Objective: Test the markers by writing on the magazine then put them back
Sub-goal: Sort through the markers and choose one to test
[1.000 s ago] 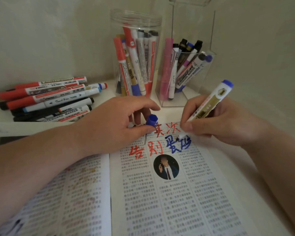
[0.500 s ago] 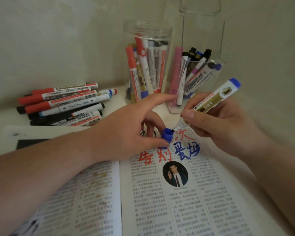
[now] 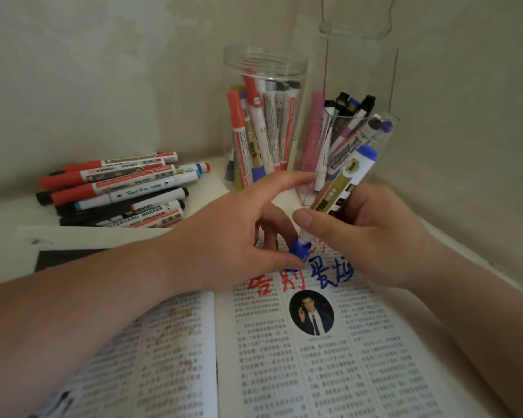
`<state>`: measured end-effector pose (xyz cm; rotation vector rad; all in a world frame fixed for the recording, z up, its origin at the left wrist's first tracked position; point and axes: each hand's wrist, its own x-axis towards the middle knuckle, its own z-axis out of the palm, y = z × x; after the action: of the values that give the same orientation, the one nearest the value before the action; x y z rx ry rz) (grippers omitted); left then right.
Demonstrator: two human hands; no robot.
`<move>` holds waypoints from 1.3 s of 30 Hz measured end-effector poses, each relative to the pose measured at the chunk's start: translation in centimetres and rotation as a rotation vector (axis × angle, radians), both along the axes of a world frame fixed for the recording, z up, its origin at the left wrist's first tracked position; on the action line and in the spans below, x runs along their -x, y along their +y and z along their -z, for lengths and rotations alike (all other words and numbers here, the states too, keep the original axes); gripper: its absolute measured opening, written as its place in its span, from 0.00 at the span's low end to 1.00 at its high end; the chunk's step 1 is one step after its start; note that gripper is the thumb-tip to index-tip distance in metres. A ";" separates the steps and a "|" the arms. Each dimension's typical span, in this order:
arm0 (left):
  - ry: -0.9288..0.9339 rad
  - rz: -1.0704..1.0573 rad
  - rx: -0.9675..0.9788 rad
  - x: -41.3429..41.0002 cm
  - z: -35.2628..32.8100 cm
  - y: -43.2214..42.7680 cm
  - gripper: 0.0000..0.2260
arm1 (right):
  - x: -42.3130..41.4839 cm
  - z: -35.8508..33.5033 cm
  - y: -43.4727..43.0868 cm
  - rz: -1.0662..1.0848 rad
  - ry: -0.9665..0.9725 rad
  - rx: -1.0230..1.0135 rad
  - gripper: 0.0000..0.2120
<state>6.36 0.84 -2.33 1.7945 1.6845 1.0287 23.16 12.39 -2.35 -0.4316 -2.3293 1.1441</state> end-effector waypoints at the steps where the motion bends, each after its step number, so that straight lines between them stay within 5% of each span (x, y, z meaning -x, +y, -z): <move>1: -0.007 0.010 0.000 0.0 0.1 0.0 0.39 | 0.1 0.0 -0.2 -0.002 0.016 -0.012 0.04; 20: -0.001 0.020 -0.042 1.0 0.6 -0.1 0.35 | 1.5 0.2 -1.2 0.032 -0.141 -0.068 0.03; 25: 0.301 -0.067 -0.047 4.4 -0.9 -1.0 0.07 | 1.0 1.2 -1.7 0.036 -0.146 -0.221 0.13; 29: 0.489 -0.226 0.062 9.3 -3.5 -4.1 0.14 | 1.3 0.4 -2.2 0.067 -0.255 -0.409 0.20; 34: 0.112 -0.595 -0.412 15.4 -7.0 -7.8 0.11 | 6.3 -4.8 -3.6 0.069 -0.499 -0.640 0.10; 39: -0.049 -0.581 -0.445 16.1 -6.0 -7.8 0.11 | 15.6 -7.8 -5.1 0.114 -0.528 -0.847 0.04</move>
<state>-9.73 -6.93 3.68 1.5165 2.1306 1.7945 7.55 7.28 5.49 -0.5641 -2.9017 -0.0976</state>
